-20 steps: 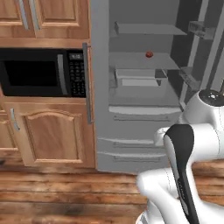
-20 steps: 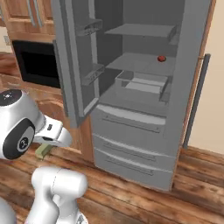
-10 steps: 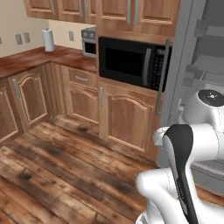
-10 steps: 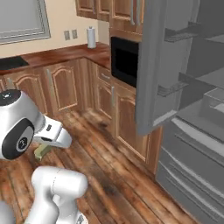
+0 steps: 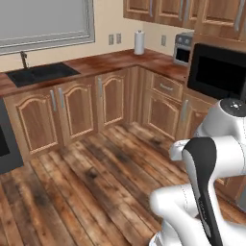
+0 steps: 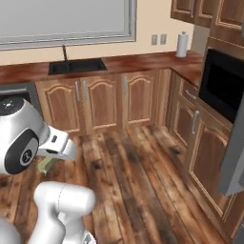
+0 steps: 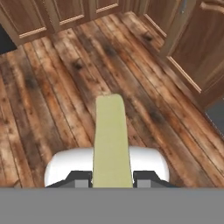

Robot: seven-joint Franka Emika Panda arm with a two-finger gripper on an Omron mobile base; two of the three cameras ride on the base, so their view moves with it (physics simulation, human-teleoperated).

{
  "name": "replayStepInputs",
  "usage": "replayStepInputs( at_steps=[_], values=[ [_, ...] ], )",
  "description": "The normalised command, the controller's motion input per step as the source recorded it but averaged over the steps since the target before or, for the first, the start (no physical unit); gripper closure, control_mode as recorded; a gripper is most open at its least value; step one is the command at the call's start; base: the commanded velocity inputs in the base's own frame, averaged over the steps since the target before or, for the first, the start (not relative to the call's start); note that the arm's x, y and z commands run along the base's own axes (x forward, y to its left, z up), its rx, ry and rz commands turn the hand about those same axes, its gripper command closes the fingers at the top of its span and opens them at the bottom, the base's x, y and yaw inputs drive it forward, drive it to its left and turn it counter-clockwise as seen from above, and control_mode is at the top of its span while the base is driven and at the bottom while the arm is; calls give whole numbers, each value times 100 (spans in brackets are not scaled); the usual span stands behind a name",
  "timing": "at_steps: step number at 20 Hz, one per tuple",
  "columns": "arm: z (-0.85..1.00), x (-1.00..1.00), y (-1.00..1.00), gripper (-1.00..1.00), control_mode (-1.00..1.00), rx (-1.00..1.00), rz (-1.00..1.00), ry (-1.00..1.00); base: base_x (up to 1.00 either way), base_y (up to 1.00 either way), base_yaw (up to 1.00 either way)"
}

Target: Retrieve the butter from the fridge and place it on a plate on the dining table. Then retrieve the butter knife by the fridge and place it near the plate.

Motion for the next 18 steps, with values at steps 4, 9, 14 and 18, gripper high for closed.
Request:
replayStepInputs(
  at_steps=[4, 9, 14, 18],
  values=[
    [0, 0, 0, 100, 100, 0, 0, 0, 99, 86, 23],
    [0, 0, 0, 100, 100, 0, 0, 0, 100, 95, 0],
    [0, 0, 0, 100, 100, 0, 0, 0, 77, 94, -2],
    [0, 0, 0, 100, 100, 0, 0, 0, 53, 55, 16]
  ],
)
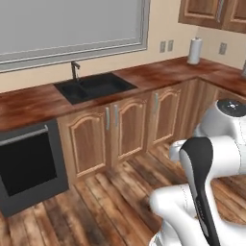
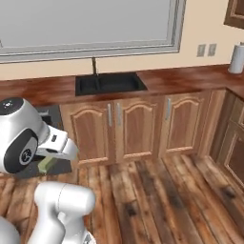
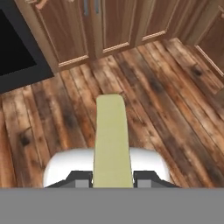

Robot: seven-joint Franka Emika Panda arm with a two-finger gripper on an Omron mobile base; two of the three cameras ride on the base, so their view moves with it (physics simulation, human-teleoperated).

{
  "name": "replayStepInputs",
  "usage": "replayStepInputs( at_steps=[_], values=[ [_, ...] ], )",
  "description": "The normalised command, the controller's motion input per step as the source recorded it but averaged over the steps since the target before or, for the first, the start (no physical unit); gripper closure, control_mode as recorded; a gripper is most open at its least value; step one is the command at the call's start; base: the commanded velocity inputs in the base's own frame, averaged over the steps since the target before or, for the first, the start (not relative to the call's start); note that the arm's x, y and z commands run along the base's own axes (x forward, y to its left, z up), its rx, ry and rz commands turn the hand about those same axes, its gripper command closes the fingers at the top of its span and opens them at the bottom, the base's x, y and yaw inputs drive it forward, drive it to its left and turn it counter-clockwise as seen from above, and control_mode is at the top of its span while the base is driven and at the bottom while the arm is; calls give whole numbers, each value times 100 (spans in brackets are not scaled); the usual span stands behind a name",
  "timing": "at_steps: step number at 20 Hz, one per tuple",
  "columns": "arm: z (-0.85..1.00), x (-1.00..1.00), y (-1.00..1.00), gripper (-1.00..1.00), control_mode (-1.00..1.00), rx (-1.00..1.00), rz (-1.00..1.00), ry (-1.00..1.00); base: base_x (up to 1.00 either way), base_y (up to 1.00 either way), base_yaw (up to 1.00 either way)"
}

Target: Retrieve the butter from the fridge and place it on a plate on the dining table. Then retrieve the butter knife by the fridge and place it near the plate.

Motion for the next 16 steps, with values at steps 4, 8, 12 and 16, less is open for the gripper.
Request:
replayStepInputs(
  at_steps=[4, 8, 12, 16],
  values=[
    [0, 0, 0, 100, 100, 0, 0, 0, 14, 45, 67],
    [0, 0, 0, 100, 100, 0, 0, 0, 0, 59, 82],
    [0, 0, 0, 100, 100, 0, 0, 0, 0, 75, 79],
    [0, 0, 0, 100, 100, 0, 0, 0, 0, 71, 74]
  ],
)
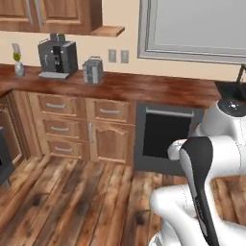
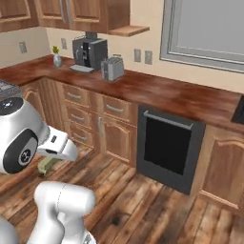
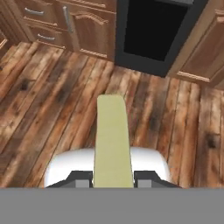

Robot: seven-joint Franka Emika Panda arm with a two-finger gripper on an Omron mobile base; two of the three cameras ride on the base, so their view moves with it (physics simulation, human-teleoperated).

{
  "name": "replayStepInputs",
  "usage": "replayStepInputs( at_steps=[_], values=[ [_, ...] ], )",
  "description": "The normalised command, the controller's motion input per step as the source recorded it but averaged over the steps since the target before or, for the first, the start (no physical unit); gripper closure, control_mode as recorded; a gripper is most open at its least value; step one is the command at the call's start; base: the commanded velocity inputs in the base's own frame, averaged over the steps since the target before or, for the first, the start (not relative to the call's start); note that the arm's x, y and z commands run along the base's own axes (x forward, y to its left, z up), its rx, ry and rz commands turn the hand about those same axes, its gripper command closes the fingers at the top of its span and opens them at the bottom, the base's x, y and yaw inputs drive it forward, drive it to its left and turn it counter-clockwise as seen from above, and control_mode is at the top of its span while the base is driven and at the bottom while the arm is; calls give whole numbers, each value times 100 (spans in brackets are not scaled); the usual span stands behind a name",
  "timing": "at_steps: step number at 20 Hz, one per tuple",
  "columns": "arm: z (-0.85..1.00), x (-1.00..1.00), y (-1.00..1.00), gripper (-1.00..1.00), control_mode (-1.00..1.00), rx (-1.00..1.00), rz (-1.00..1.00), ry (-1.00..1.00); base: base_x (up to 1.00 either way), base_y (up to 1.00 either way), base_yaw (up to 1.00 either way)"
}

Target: Retrieve the butter from the fridge and place it on a plate on the dining table. Then retrieve the butter knife by the fridge and place it near the plate.

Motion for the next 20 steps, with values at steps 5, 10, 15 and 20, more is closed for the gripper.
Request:
replayStepInputs(
  at_steps=[5, 10, 15, 20],
  values=[
    [0, 0, 0, 100, 100, 0, 0, 0, 0, 22, 85],
    [0, 0, 0, 100, 100, 0, 0, 0, -3, 24, 88],
    [0, 0, 0, 100, 100, 0, 0, 0, -3, 58, 78],
    [0, 0, 0, 100, 100, 0, 0, 0, 0, 23, 78]
  ],
)
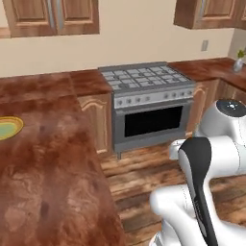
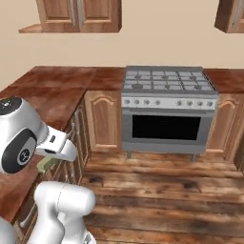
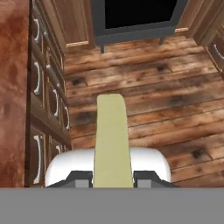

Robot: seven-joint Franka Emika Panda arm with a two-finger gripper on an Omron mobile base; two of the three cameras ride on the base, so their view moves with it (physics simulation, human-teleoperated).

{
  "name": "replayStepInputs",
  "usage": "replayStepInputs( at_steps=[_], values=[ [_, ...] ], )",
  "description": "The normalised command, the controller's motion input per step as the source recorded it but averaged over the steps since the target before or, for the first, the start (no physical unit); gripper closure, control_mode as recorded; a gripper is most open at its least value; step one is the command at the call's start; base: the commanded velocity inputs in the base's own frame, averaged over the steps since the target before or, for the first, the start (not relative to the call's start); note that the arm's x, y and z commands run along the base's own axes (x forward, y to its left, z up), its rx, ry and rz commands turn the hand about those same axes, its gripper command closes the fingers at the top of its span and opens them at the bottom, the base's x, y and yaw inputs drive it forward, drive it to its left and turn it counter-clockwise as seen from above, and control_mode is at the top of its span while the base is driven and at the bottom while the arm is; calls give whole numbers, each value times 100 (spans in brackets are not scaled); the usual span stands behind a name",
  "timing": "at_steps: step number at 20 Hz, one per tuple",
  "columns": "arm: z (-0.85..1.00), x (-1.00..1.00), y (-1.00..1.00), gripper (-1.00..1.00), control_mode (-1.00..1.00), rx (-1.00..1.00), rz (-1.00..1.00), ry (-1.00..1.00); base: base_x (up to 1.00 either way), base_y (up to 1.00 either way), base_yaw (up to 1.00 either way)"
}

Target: Retrieve the butter from the fridge and place it on a plate on the dining table. Then retrieve the butter knife by the fridge and place it near the plate.

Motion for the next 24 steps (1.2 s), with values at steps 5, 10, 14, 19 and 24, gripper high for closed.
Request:
replayStepInputs(
  at_steps=[5, 10, 14, 19, 24],
  values=[
    [0, 0, 0, 100, 100, 0, 0, 0, -13, -12, 63],
    [0, 0, 0, 100, 100, 0, 0, 0, -76, 13, 35],
    [0, 0, 0, 100, 100, 0, 0, 0, -42, 19, 17],
    [0, 0, 0, 100, 100, 0, 0, 0, 65, -68, 26],
    [0, 0, 0, 100, 100, 0, 0, 0, 41, -79, 46]
  ],
)
